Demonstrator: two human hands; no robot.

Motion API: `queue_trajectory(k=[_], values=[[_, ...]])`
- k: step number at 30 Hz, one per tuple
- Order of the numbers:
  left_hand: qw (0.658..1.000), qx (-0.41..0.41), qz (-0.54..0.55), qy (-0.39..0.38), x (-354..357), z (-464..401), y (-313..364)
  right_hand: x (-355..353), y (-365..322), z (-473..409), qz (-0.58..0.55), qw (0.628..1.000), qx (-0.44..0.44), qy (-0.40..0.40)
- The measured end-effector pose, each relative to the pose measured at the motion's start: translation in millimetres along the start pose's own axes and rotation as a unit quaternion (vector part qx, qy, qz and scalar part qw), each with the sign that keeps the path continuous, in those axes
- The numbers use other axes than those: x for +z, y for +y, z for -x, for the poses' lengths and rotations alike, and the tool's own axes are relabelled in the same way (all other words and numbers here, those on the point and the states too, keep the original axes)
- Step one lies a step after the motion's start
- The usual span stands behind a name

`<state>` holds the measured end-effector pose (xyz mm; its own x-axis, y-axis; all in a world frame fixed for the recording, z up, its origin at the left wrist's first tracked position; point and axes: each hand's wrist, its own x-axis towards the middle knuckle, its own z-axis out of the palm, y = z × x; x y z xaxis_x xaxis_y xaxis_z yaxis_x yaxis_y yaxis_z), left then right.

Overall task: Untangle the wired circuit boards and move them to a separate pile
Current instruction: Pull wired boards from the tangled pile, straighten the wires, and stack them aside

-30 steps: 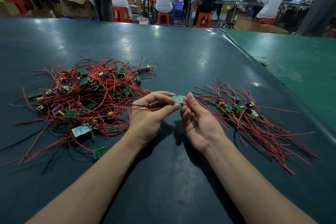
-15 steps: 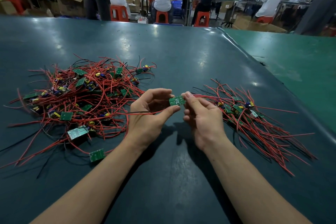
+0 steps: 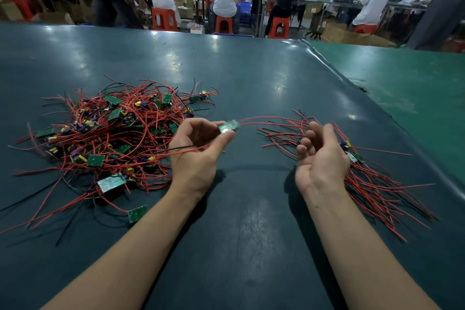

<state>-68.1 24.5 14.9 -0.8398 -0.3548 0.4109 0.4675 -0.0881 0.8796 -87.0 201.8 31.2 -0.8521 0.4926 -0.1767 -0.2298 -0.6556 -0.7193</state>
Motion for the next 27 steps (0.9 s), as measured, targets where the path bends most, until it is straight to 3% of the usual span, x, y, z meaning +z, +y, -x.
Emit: queue_trajectory(k=[3,6,9,11,13,14,16,18,19,21,22,24,27], values=[[0.996,-0.043,0.068,0.048,-5.7,-5.6,1.0,-0.1,2.0,2.8,0.049,0.997,0.027,-0.045],[0.986,-0.092,0.137,0.002,-4.2,-2.0,2.3,3.3,16.4,21.6,0.218,0.947,0.054,-0.227],[0.98,-0.12,0.153,-0.032,-1.6,1.1,2.1,3.3,31.2,39.0,0.248,0.899,0.019,-0.361],[0.97,-0.13,0.205,0.0,-3.7,-2.9,2.7,1.0,31.9,39.7,0.239,0.909,-0.07,-0.335],[0.963,-0.121,0.24,0.031,-6.4,-7.5,4.0,-2.2,26.9,33.3,0.251,0.914,-0.198,-0.251],[0.964,-0.111,0.238,0.036,-6.9,-8.7,3.9,-4.5,25.1,30.5,0.25,0.907,-0.258,-0.219],[0.976,-0.081,0.2,0.02,-6.5,-8.0,2.9,-7.9,27.8,31.1,0.284,0.867,-0.332,-0.241],[0.983,-0.064,0.172,-0.013,-4.3,-4.8,2.2,-10.1,39.6,35.3,0.366,0.816,-0.302,-0.33],[0.983,-0.068,0.17,-0.027,-3.5,-2.9,2.0,-8.7,45.1,38.0,0.398,0.806,-0.232,-0.371],[0.979,-0.091,0.172,-0.056,-3.2,-0.2,2.9,-4.2,47.1,40.4,0.395,0.824,-0.071,-0.4],[0.977,-0.105,0.169,-0.071,-2.9,0.6,3.6,-4.1,45.6,38.0,0.364,0.84,-0.033,-0.402],[0.976,-0.124,0.15,-0.1,-1.4,2.0,5.0,-8.7,42.4,34.6,0.325,0.845,-0.07,-0.419],[0.982,-0.121,0.101,-0.104,1.8,4.0,6.0,-11.1,40.7,35.9,0.331,0.81,-0.221,-0.431]])
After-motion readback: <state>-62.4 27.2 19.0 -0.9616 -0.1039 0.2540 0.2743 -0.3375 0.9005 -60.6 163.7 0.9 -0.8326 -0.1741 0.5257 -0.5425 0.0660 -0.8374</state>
